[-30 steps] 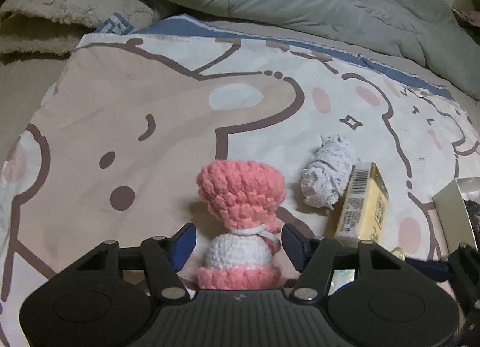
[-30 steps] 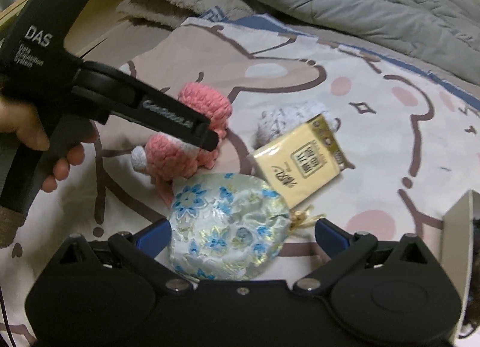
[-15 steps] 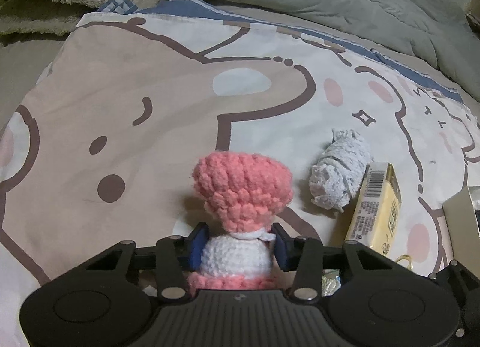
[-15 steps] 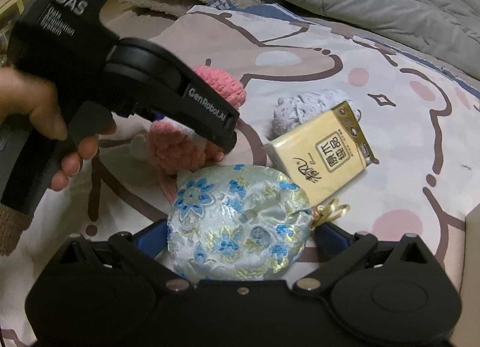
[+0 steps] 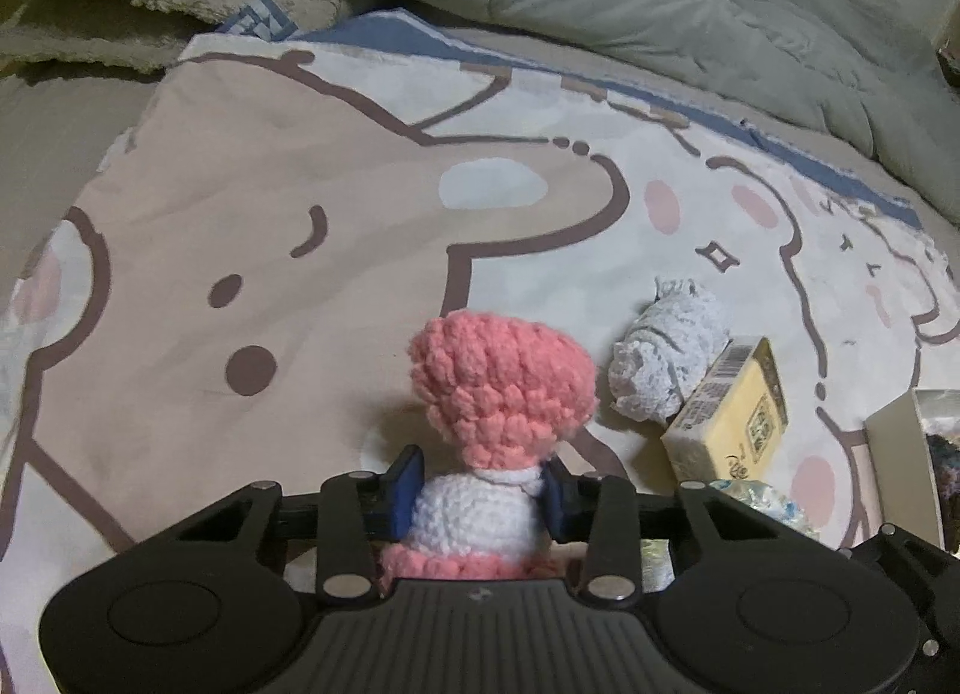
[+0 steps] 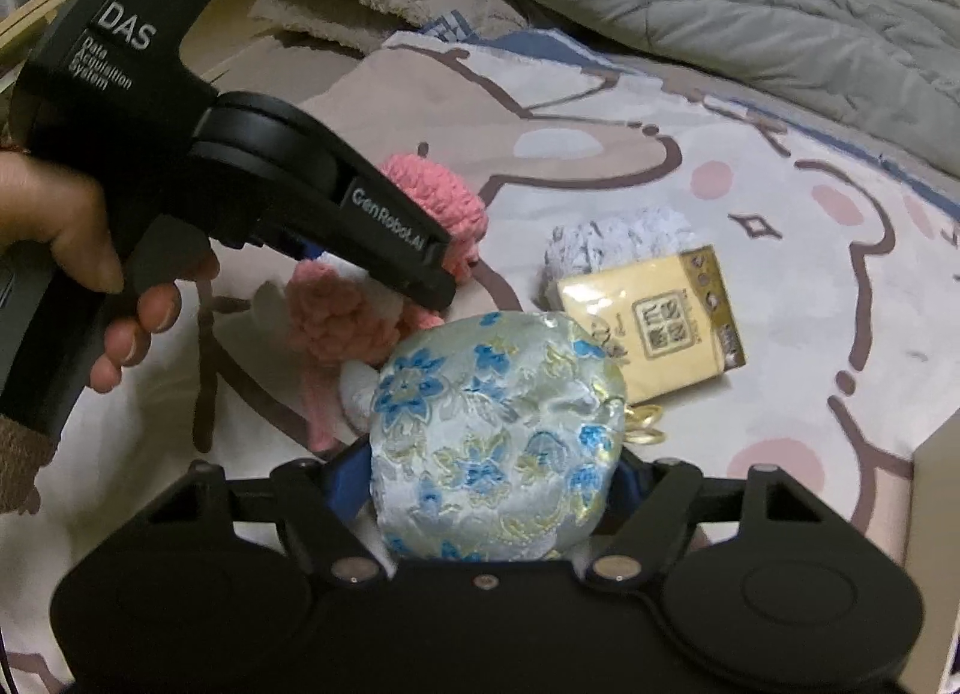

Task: Organize objects
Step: 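Grasp the pink crocheted doll with left tool while right tool grasps the floral pouch, then lift the doll and floral pouch, carrying both toward the white box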

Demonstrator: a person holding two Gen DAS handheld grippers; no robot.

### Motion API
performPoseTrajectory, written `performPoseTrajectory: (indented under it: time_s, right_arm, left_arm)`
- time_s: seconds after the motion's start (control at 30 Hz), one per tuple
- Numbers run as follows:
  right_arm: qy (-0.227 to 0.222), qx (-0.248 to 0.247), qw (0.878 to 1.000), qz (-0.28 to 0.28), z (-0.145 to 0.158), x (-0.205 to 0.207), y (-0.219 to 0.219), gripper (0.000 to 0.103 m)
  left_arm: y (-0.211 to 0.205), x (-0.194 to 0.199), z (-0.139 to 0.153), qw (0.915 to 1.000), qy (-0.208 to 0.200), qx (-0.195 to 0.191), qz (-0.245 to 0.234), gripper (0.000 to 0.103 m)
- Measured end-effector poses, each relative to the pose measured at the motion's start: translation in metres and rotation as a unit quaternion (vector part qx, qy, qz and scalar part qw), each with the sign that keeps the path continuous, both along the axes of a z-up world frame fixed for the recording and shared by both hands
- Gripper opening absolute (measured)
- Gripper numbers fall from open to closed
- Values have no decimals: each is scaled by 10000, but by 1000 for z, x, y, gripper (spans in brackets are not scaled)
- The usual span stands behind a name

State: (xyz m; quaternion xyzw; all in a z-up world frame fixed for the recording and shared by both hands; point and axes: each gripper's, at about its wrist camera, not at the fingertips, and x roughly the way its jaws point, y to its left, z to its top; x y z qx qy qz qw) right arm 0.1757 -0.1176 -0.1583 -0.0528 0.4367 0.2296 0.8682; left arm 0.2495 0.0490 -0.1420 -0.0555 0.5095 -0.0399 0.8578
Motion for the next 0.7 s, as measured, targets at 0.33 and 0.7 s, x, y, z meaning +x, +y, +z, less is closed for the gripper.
performPoseTrajectory:
  time_s: [0.33,0.7]
  right_arm:
    - [-395,124,9991,-38,39,-21,-10,76]
    - [-883,359,9950,-291,83,-46,-37,76]
  left_arm:
    - [7,-31,44,9987,-453,-192,105,41]
    - [2,-73,86,9954,-923,-238,-8,41]
